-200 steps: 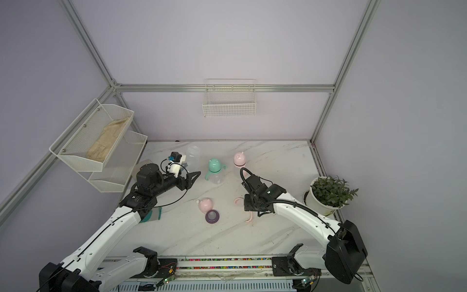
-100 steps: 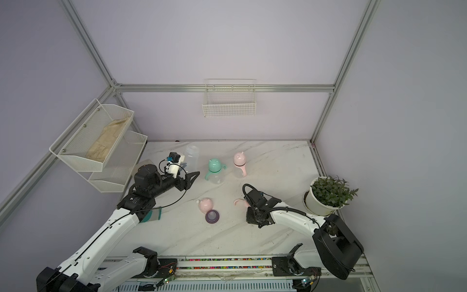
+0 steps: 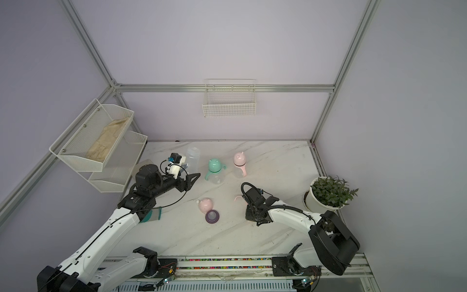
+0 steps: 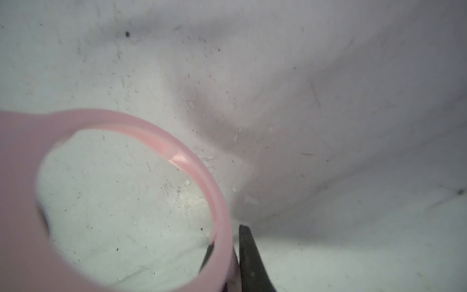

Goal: Assemble the baby bottles
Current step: Pick up the handle at the center of the board, then put on the handle of the baby bottle.

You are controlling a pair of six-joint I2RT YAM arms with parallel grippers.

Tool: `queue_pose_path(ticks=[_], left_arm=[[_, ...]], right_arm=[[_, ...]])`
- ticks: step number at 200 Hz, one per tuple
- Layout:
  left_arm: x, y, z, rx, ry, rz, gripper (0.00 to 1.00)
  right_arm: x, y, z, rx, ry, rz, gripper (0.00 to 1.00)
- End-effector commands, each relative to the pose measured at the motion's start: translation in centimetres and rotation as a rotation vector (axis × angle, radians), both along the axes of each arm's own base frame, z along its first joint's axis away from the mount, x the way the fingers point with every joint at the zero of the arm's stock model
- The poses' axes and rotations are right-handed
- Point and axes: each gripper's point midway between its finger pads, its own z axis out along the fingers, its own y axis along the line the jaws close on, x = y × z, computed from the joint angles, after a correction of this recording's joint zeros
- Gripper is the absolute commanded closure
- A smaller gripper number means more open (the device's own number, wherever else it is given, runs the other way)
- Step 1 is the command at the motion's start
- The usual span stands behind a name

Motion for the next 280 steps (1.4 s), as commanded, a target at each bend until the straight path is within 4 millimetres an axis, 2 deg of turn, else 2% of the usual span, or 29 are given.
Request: queue_pose_path(ticks=[1,29,62,64,83,100,116,146,167,198,240,280], left_arm=[[-0.3,-1.3,1.9,0.010,-0.024,-0.061,1.00],[-1.3,-3.3,0.9,0.053,0.015,-0.130,1.00],[-2.5,-5.0,0.0,0.095,0.038,-0.196,1.00],[-2.6,-5.1,0.1,0.096,0.037,-0.199,1.00],[-3.2,-5.7,0.2,0.105,0.039,-0.234,1.00],[-3.4,-6.1,0.5,0.106,0.039,-0.248,1.00],[-3.1,-6.3,0.8,0.107,0.036,-0.245,1.00],[-1.8,-6.6,1.8,0.105,0.026,-0.219,1.00],[-1.0,-7.1,1.8,0.109,0.036,-0.223,1.00],[0.3,-7.4,0.9,0.121,0.064,-0.207,1.00],[1.1,-7.5,0.9,0.129,0.066,-0.183,1.00],[1.4,-7.2,1.5,0.121,0.055,-0.156,1.00]], right_arm=[[2.4,-0.5,6.6,-0.037,-0.164,0.011,0.99],[5.4,0.2,13.7,-0.088,-0.308,0.073,1.00],[9.8,2.8,22.8,-0.096,-0.521,0.170,1.00],[10.2,3.2,22.5,-0.106,-0.514,0.176,1.00],[12.4,5.4,24.1,-0.105,-0.551,0.230,1.00],[13.6,7.2,24.6,-0.072,-0.562,0.267,1.00],[14.0,9.0,24.7,-0.016,-0.567,0.311,1.00],[13.9,10.5,24.5,0.015,-0.566,0.361,1.00],[13.4,11.4,24.7,0.031,-0.576,0.385,1.00],[12.7,12.1,25.1,0.042,-0.587,0.411,1.00],[11.5,12.8,25.1,0.060,-0.597,0.459,1.00],[10.4,12.9,23.6,0.035,-0.566,0.510,1.00]])
